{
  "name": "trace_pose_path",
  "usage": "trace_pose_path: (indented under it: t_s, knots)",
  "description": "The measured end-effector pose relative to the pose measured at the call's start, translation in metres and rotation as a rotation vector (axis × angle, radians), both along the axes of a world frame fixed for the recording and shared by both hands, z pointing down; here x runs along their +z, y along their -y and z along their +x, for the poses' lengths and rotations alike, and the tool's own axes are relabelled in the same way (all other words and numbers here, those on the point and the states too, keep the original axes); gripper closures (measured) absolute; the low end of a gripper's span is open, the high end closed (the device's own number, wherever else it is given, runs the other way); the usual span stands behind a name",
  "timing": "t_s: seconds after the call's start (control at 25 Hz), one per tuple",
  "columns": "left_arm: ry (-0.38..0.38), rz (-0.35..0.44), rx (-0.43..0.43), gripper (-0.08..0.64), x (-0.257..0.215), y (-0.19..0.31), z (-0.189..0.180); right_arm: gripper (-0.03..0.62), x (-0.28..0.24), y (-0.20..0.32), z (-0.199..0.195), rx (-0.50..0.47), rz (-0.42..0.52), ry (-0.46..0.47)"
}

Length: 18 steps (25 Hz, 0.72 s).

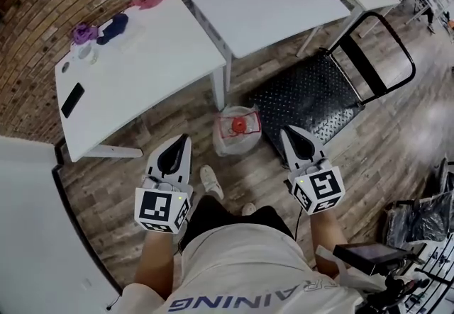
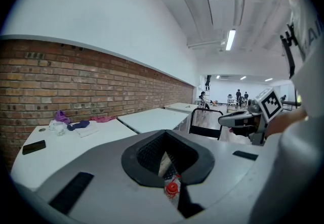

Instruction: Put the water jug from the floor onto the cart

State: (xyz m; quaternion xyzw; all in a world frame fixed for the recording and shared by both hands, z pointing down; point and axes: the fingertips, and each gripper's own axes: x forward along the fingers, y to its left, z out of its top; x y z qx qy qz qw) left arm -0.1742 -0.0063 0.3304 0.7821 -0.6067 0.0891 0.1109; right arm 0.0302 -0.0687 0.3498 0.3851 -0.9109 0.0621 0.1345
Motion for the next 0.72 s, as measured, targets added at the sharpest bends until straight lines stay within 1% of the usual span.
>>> trace_pose_path:
  t_s: [0.16, 0.28, 0.36, 0.52, 0.72]
  knots:
    - [-0.02, -0.032, 0.037, 0.558, 0.015, 0.035, -0.035, 0.588, 0.005, 0.035, -0.034, 0.04, -0.008, -0.024]
    - [-0.024, -0.061, 0.074, 0.558, 0.028, 0.052, -0.048, 0.588, 0.008, 0.055, -0.048, 0.081, -0.017, -0.03]
    - [-0.029, -0.078, 0.088, 0.558, 0.036, 0.066, -0.052, 0.588, 0.013, 0.068, -0.051, 0.1, -0.025, -0.04]
    - [-0.038, -0.107, 0.086, 0.558, 0.055, 0.088, -0.053, 0.588, 0.037, 0.088, -0.049, 0.109, -0.056, -0.069]
    - [-0.041, -0.136, 0.036, 0.558, 0.079, 0.095, -0.042, 0.586, 0.089, 0.108, -0.048, 0.047, -0.123, -0.108]
